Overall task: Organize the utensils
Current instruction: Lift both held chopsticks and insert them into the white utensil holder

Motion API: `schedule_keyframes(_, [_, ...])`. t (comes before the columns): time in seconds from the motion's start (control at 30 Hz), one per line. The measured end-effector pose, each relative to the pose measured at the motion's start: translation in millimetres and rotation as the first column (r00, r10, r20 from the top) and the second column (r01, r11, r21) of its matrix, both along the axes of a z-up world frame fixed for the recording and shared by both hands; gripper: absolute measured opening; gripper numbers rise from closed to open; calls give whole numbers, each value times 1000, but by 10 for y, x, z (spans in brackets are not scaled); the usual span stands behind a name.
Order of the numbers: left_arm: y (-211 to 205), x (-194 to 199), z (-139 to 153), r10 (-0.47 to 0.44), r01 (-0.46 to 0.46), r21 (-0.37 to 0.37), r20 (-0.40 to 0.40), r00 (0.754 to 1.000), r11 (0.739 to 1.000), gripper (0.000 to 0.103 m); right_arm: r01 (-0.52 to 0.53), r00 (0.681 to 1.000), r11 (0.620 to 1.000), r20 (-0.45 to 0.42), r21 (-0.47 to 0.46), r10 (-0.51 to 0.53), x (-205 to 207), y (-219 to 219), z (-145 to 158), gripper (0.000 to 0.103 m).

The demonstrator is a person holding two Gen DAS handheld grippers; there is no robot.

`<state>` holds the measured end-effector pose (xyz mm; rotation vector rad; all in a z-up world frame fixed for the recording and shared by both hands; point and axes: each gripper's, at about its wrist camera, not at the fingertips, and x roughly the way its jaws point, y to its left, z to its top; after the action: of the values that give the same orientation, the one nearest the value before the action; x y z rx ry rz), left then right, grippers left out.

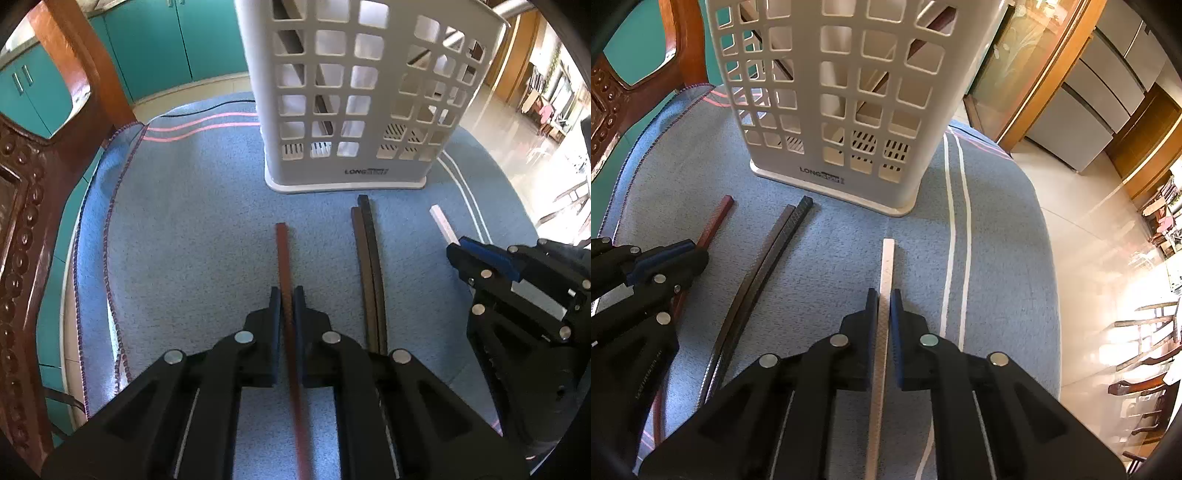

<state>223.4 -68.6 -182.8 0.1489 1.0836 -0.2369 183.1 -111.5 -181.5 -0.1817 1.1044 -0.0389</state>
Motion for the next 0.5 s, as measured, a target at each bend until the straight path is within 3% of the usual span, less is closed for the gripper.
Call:
schedule_keyframes(0.17, [75, -77, 228, 0, 1, -22, 60, 998, 1000, 7, 48, 999, 997, 3, 64, -49, -49, -108, 39, 6])
schedule_keyframes(0.4, [140, -329, 787, -15, 33, -89, 195, 981, 996, 7, 23, 985, 983, 163, 183, -53, -513, -370, 488, 6])
schedule_keyframes(0.5, [200, -486, 1077, -50, 90, -155, 243, 969, 984, 7, -7, 971, 972, 233, 234, -49, -705, -476, 724, 6])
